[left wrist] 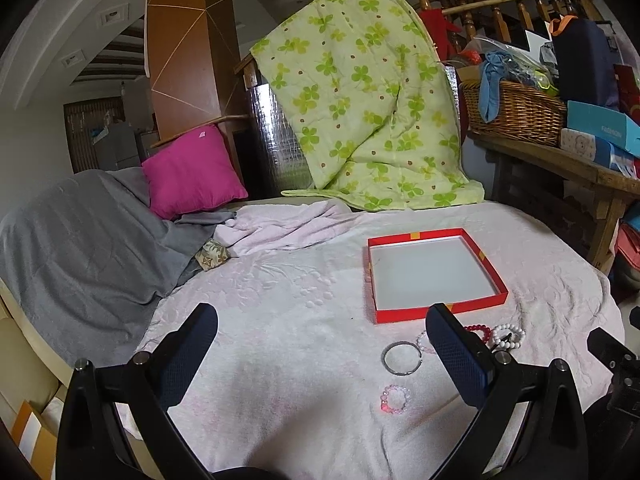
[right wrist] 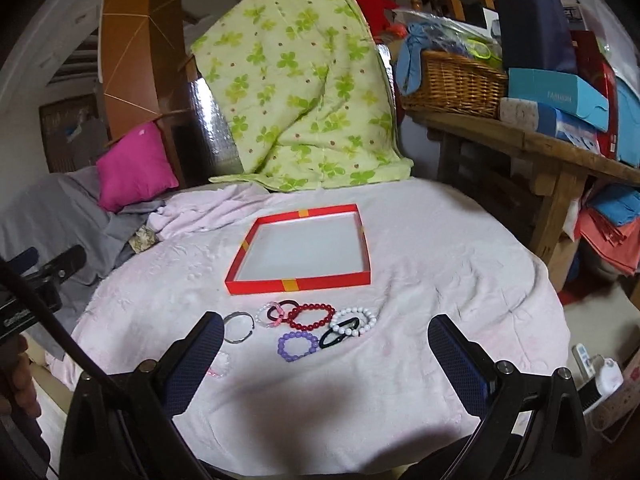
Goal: Organize jewelry
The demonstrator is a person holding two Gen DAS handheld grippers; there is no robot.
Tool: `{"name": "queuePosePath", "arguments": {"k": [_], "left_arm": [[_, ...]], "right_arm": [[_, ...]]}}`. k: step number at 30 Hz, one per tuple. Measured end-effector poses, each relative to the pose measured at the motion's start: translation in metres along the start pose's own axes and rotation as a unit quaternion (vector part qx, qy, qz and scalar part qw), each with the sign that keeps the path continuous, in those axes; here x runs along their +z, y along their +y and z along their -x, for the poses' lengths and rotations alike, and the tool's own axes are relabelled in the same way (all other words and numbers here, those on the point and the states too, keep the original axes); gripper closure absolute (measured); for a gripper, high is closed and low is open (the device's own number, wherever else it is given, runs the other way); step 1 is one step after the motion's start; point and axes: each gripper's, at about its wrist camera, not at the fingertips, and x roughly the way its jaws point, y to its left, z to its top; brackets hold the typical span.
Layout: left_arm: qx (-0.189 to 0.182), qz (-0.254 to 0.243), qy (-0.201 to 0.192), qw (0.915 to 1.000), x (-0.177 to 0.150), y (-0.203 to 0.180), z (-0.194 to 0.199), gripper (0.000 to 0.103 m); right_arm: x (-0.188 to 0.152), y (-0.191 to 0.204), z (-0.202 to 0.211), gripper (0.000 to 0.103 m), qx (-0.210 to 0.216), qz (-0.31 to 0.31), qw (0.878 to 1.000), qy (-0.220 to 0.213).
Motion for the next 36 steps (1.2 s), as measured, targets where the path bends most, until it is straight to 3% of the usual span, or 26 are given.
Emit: {"name": "queuePosePath", "arguments": {"k": [36], "left_arm": [[-0.008,-0.009,0.017,0.9998,-0.007,-0.007,-0.013,0.0]], "right_arm": [[0.001,0.003,-0.015,0.0,-0.016,-0.017,0.999,0.024]]}}
